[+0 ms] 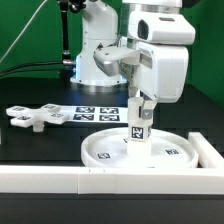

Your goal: Assemble round table

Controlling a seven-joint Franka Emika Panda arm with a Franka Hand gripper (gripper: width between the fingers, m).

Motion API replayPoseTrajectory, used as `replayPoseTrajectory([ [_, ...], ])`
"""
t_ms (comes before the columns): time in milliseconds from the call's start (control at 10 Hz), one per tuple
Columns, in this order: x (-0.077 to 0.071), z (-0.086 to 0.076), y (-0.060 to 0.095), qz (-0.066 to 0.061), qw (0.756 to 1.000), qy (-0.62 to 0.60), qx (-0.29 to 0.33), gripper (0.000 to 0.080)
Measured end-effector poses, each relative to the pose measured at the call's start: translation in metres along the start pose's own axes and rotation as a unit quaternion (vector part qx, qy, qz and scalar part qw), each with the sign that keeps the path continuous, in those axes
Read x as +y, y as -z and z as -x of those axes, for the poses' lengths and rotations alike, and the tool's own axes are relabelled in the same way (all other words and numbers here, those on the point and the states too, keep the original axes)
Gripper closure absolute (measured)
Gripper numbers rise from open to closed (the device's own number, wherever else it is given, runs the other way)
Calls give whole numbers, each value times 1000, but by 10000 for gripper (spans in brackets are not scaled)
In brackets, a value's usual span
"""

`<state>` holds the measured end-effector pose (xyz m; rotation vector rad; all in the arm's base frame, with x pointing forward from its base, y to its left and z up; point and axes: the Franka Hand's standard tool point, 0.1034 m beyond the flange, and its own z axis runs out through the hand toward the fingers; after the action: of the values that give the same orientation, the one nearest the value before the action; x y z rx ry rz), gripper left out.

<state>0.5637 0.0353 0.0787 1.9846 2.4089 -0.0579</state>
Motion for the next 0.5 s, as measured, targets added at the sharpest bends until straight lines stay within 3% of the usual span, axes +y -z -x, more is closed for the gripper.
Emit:
replayPoseTrajectory([
  [200,0,1,0,0,1000,-17,0,395],
  [500,-1,4,-1,-4,987,-160,0,395],
])
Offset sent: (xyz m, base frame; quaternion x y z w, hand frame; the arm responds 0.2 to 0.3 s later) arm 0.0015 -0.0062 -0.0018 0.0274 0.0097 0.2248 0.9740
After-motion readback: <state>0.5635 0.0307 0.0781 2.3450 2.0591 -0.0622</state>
